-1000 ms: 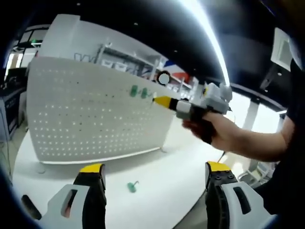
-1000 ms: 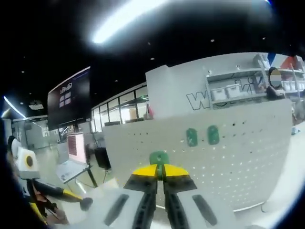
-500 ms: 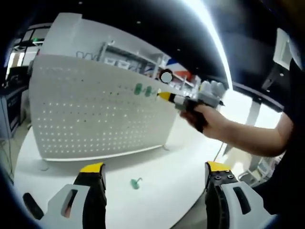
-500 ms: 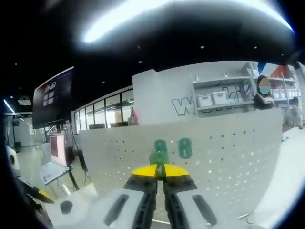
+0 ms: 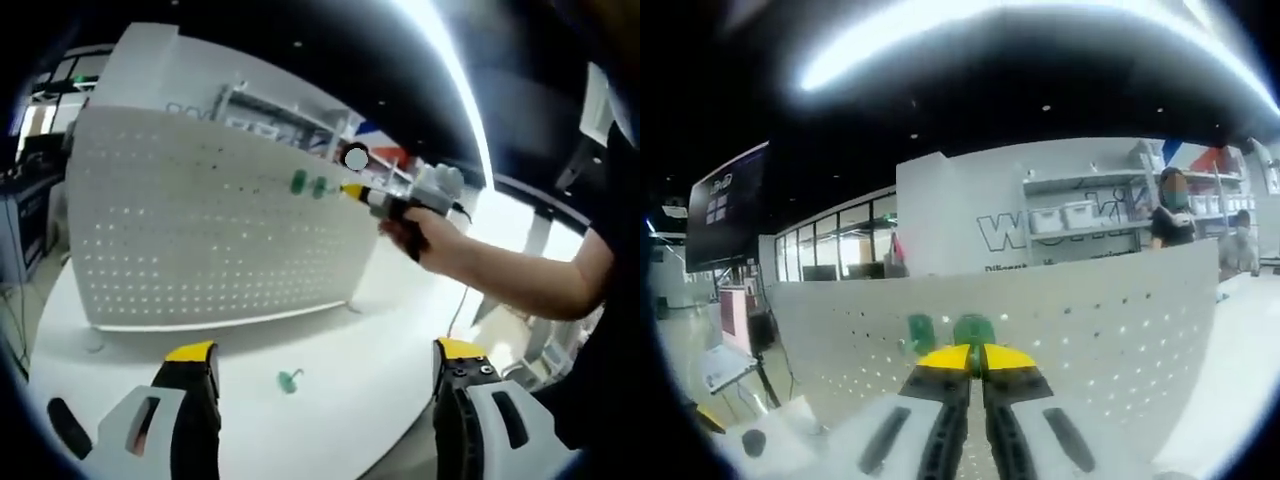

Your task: Insert the hook assembly into the mounting plate slot until the hook locks in place.

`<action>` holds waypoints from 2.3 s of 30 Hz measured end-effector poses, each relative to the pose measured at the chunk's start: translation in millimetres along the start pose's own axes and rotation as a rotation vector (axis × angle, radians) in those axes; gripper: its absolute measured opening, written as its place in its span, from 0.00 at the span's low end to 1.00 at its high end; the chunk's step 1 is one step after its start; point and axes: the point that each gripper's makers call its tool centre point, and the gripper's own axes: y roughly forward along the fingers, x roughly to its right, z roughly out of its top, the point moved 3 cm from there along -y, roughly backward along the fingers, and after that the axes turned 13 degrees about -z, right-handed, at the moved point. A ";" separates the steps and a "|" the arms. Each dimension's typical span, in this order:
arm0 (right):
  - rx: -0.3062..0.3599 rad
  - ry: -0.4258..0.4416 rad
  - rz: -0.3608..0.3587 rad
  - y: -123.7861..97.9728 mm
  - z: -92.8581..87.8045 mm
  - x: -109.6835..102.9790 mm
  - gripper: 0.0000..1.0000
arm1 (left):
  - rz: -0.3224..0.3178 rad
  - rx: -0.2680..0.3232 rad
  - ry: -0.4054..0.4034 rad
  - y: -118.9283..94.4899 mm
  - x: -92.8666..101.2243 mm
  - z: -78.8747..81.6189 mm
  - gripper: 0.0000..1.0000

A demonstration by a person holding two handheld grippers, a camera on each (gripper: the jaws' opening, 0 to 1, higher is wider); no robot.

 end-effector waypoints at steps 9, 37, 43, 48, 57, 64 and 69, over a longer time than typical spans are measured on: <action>0.010 0.015 -0.040 14.1 0.9 13.7 0.01 | 0.018 -0.005 -0.005 -3.7 -5.2 -0.2 0.92; 0.064 -0.006 -0.101 40.9 -0.1 31.1 0.01 | 0.025 -0.039 -0.048 -0.8 -8.4 -13.7 0.93; 0.088 -0.004 -0.104 40.1 -2.1 31.3 0.01 | 0.024 -0.044 -0.043 1.0 -10.6 -10.7 0.92; 0.100 -0.027 -0.109 39.3 -2.5 29.7 0.01 | 0.022 -0.051 -0.042 1.3 -12.0 -10.0 0.92; 0.110 -0.013 -0.119 37.2 -6.7 31.0 0.01 | 0.032 -0.049 -0.046 -2.3 -12.9 -10.3 0.91; 0.104 -0.015 -0.138 44.6 -10.9 33.1 0.01 | 0.030 -0.054 -0.069 -0.3 -7.6 -18.7 0.89; 0.101 -0.035 -0.137 47.3 -8.6 35.2 0.01 | 0.023 -0.057 -0.074 1.4 -5.1 -21.8 0.89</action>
